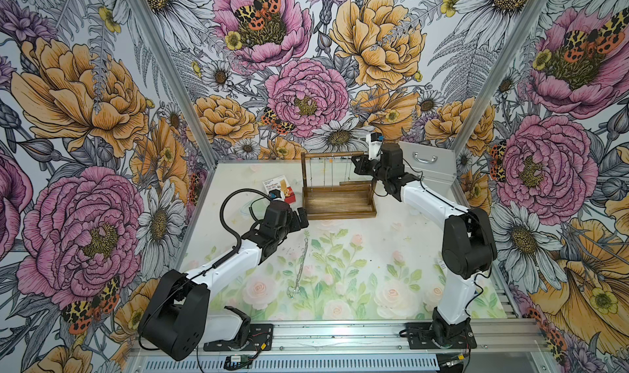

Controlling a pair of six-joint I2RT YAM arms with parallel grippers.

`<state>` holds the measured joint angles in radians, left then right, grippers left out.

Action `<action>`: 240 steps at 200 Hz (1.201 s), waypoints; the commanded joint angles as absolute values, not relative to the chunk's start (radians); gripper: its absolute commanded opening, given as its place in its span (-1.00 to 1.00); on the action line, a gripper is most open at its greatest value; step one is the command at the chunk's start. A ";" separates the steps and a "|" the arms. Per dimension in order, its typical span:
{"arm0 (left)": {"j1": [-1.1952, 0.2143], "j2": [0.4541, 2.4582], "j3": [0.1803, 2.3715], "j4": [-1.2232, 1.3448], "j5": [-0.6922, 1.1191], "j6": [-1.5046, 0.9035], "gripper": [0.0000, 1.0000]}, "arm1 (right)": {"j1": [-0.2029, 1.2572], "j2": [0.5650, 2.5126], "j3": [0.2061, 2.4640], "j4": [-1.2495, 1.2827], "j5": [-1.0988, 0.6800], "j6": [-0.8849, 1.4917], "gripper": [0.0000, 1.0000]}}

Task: Take the necklace off the jewelry display stand
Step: Take off the necklace from the stand.

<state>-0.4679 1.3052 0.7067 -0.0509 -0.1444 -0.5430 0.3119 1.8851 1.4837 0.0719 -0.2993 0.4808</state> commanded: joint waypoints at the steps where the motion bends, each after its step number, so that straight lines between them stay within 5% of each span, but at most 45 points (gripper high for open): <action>1: -0.459 1.316 0.725 -0.038 -0.130 -0.545 0.97 | 0.295 1.833 1.456 0.129 -0.296 0.501 -1.00; 240: -0.458 1.321 0.727 -0.037 -0.124 -0.544 0.97 | 0.213 1.757 1.325 0.265 -0.266 0.590 -1.00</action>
<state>-0.4679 1.3178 0.7067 -0.0513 -0.1402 -0.5426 0.2245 1.7924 1.3434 0.2310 -0.2825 0.5793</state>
